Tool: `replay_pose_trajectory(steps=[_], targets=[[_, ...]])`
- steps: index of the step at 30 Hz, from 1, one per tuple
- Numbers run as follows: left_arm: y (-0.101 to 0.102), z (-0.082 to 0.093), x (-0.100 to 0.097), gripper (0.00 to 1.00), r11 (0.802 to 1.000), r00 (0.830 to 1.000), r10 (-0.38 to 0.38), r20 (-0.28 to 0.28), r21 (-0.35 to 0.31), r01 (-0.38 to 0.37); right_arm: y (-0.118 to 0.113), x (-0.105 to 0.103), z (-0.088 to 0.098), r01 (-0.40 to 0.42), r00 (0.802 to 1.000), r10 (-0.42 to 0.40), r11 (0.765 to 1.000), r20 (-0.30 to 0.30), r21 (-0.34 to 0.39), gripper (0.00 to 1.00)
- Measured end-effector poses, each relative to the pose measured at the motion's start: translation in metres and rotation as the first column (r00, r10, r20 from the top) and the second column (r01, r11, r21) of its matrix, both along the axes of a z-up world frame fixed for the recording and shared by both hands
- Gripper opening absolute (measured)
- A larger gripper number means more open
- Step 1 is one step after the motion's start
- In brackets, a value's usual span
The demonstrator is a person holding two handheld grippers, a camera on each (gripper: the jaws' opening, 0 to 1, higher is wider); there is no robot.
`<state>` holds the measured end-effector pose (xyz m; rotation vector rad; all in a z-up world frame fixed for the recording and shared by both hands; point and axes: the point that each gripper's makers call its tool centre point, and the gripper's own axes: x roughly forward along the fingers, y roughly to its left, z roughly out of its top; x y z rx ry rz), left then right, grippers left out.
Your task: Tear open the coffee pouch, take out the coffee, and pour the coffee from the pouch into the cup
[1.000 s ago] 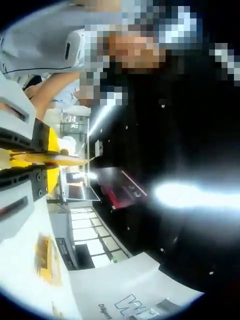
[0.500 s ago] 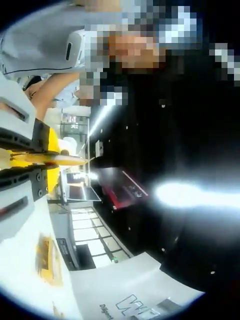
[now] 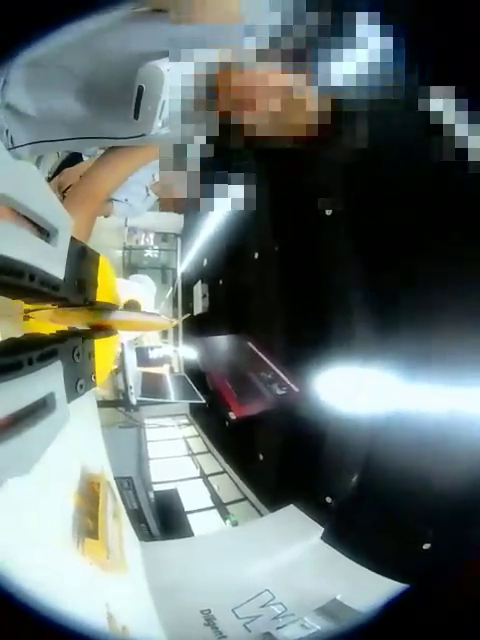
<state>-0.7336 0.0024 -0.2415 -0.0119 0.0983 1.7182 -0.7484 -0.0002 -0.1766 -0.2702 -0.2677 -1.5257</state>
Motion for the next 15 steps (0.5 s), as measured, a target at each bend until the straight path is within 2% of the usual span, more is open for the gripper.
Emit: replay_pose_trajectory(steps=[15], targets=[[0.0014,0.0012,0.0003,0.07,1.000,1.000,-0.004,-0.013,0.007,0.004,0.0008,0.0007,0.0011,-0.001,1.000,0.001,1.000,-0.001,-0.003,0.09]])
